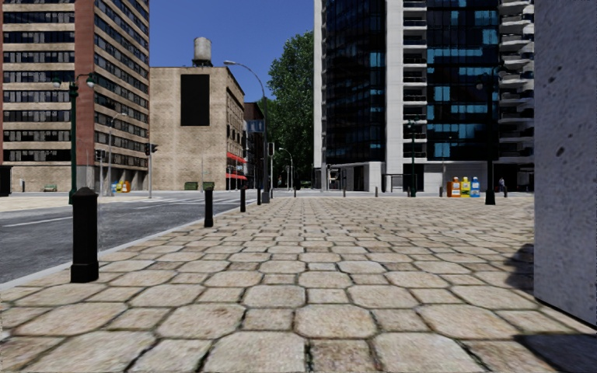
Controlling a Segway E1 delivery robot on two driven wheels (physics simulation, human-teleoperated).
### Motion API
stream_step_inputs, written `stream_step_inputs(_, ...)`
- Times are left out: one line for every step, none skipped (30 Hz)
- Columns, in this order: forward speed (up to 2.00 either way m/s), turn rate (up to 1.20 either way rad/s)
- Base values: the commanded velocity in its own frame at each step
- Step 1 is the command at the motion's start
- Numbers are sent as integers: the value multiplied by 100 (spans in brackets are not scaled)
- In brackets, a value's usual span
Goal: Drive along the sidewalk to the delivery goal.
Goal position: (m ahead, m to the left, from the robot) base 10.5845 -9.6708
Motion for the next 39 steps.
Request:
stream_step_inputs(200,0)
stream_step_inputs(200,0)
stream_step_inputs(200,0)
stream_step_inputs(200,0)
stream_step_inputs(200,0)
stream_step_inputs(200,0)
stream_step_inputs(200,-10)
stream_step_inputs(200,-19)
stream_step_inputs(200,-28)
stream_step_inputs(200,-48)
stream_step_inputs(200,-59)
stream_step_inputs(200,-61)
stream_step_inputs(200,-61)
stream_step_inputs(200,-61)
stream_step_inputs(200,-61)
stream_step_inputs(200,-61)
stream_step_inputs(200,-61)
stream_step_inputs(200,-61)
stream_step_inputs(200,-61)
stream_step_inputs(200,-61)
stream_step_inputs(200,-60)
stream_step_inputs(200,-60)
stream_step_inputs(200,-59)
stream_step_inputs(200,-55)
stream_step_inputs(200,-53)
stream_step_inputs(200,-53)
stream_step_inputs(200,-50)
stream_step_inputs(200,-48)
stream_step_inputs(200,-47)
stream_step_inputs(200,-47)
stream_step_inputs(200,-47)
stream_step_inputs(200,-46)
stream_step_inputs(200,-44)
stream_step_inputs(200,-43)
stream_step_inputs(200,-43)
stream_step_inputs(200,-43)
stream_step_inputs(200,-43)
stream_step_inputs(200,-43)
stream_step_inputs(200,-43)
